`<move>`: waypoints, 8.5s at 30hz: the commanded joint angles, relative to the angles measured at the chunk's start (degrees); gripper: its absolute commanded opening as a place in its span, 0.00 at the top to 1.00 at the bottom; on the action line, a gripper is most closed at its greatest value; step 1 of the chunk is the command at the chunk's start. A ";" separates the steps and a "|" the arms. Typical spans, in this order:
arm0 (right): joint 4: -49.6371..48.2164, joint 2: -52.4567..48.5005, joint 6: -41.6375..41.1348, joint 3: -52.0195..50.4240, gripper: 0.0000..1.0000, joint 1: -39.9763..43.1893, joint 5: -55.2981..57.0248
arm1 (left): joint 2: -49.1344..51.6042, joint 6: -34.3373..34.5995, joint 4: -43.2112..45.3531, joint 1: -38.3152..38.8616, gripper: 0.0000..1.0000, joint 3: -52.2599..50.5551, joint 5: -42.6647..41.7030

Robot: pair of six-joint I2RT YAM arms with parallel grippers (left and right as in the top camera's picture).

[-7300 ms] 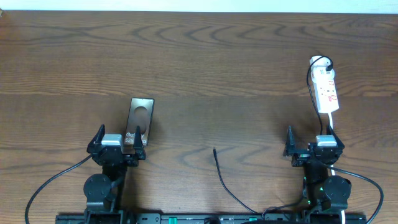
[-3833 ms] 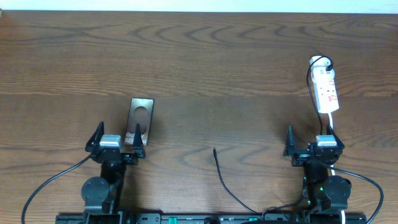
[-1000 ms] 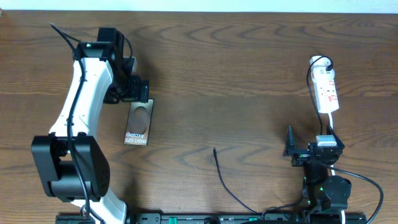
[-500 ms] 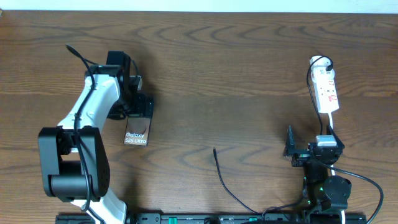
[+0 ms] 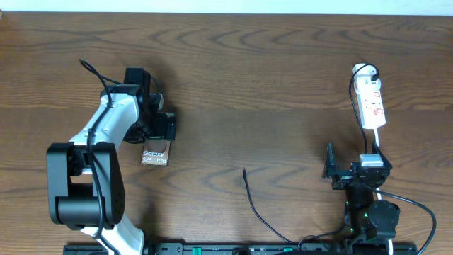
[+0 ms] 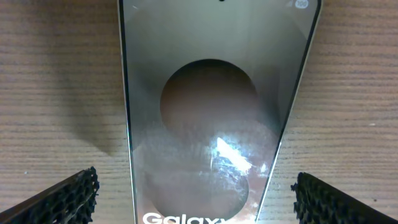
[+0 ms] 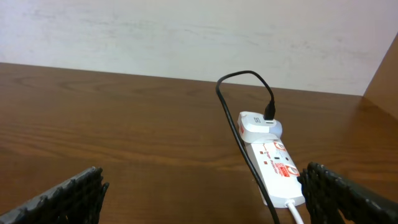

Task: Plug charger to phone and switch on socket
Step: 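Lower the left gripper down onto the phone's top end, then close the left gripper on the phone's sides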

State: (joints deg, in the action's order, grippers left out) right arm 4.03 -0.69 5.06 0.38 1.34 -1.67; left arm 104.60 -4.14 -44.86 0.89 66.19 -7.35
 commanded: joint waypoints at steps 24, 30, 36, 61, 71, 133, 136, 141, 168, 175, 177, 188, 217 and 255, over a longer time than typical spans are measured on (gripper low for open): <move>0.22 0.31 0.59 -0.07 0.01 -1.11 -0.13 | 0.22 -3.13 3.06 0.13 0.01 -2.23 1.77; 0.22 0.31 0.59 -0.07 0.01 -1.11 -0.13 | 0.22 -3.08 3.04 0.13 0.01 -2.23 2.64; 0.22 0.31 0.59 -0.07 0.01 -1.11 -0.13 | 0.22 -3.08 3.23 0.22 0.01 -2.23 2.64; 0.22 0.31 0.59 -0.07 0.01 -1.11 -0.13 | 0.22 -3.15 3.19 2.51 0.01 -2.23 1.90; 0.22 0.31 0.59 -0.07 0.01 -1.11 -0.13 | 0.22 -2.84 3.21 3.10 0.01 -2.23 5.01; 0.22 0.31 0.59 -0.07 0.01 -1.11 -0.13 | 2.89 -2.71 3.67 2.99 0.01 -2.23 3.96; 0.22 0.31 0.61 -0.07 0.01 -1.11 -0.13 | 2.89 -2.71 3.67 2.95 0.01 -2.23 3.96; 0.22 0.31 0.61 -0.07 0.01 -1.11 -0.13 | 2.91 -2.69 3.67 2.32 0.01 -2.23 3.93; 0.22 0.31 0.59 -0.07 0.01 -1.11 -0.13 | 2.91 -2.69 2.58 0.70 0.01 -2.49 1.79; 0.22 0.31 0.61 -0.07 0.01 -1.11 -0.13 | 2.91 -2.69 4.98 0.70 0.01 -5.07 1.79; 0.22 0.31 0.59 -0.07 0.01 -1.11 -0.13 | 2.91 -2.71 5.57 0.70 0.01 -5.44 1.79; 0.22 0.31 0.59 -0.07 0.01 -1.11 -0.13 | 2.91 -2.75 6.40 0.70 0.01 -5.44 2.01; 0.22 0.31 0.59 -0.07 0.01 -1.11 -0.13 | 2.89 -2.91 5.09 2.21 0.01 -5.73 1.97; 0.22 0.31 0.59 -0.07 0.01 -1.11 -0.13 | 2.91 -2.91 5.09 2.21 0.01 -5.77 1.77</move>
State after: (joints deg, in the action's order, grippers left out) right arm 4.03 -0.69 5.06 0.38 1.34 -1.67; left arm 106.06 -6.31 -39.07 2.74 62.26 -3.66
